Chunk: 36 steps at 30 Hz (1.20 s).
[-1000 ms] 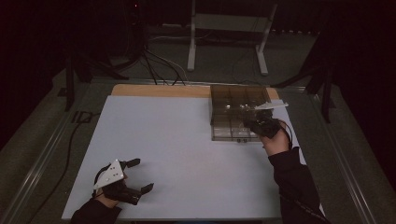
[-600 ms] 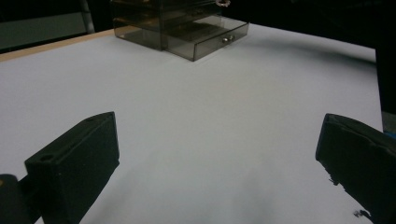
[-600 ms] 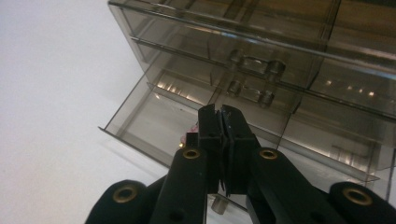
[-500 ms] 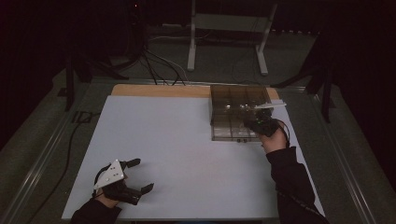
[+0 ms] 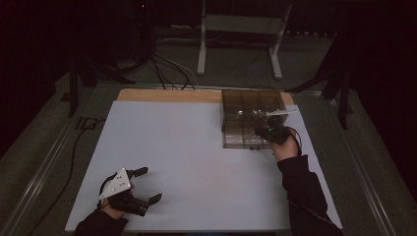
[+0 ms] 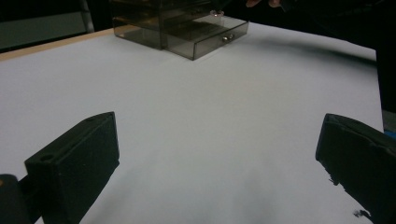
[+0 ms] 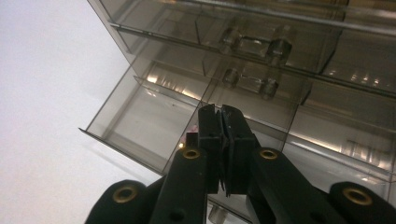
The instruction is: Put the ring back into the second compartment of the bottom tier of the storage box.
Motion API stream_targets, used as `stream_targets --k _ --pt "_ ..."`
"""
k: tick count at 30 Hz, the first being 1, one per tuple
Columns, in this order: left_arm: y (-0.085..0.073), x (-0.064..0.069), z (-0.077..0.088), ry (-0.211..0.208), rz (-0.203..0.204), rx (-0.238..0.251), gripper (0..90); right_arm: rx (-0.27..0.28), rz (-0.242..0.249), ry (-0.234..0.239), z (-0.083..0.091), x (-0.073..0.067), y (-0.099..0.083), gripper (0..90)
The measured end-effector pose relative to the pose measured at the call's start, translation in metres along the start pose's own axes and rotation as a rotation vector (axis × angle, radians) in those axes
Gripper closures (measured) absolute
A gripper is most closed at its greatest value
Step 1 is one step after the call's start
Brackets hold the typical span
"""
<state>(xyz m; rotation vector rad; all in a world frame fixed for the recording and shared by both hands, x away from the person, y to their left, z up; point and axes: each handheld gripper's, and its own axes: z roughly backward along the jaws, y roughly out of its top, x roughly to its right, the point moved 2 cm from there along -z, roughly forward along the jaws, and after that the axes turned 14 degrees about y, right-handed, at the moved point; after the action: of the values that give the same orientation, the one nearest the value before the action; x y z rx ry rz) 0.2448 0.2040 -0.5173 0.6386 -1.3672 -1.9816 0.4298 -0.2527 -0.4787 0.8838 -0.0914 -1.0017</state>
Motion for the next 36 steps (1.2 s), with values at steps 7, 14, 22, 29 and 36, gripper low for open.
stream_targets --k 7,14,22,29,36 --pt "0.001 -0.001 0.0 0.0 0.009 0.005 0.7 -0.012 -0.011 -0.005 -0.007 0.004 -0.003 87.8" --pt "0.0 0.0 0.0 0.001 0.001 0.001 0.6 -0.014 -0.032 -0.001 -0.013 0.007 -0.006 87.7" --pt "0.0 0.0 -0.001 -0.001 -0.003 -0.003 0.7 -0.009 -0.064 -0.003 -0.016 0.013 -0.009 83.9" --pt "0.0 0.0 0.0 0.0 0.0 0.0 0.7 0.018 -0.06 -0.017 -0.009 0.012 -0.008 69.6" --pt "0.001 0.0 0.0 -0.001 0.0 0.001 0.7 0.033 -0.037 -0.015 -0.002 0.003 -0.007 59.5"
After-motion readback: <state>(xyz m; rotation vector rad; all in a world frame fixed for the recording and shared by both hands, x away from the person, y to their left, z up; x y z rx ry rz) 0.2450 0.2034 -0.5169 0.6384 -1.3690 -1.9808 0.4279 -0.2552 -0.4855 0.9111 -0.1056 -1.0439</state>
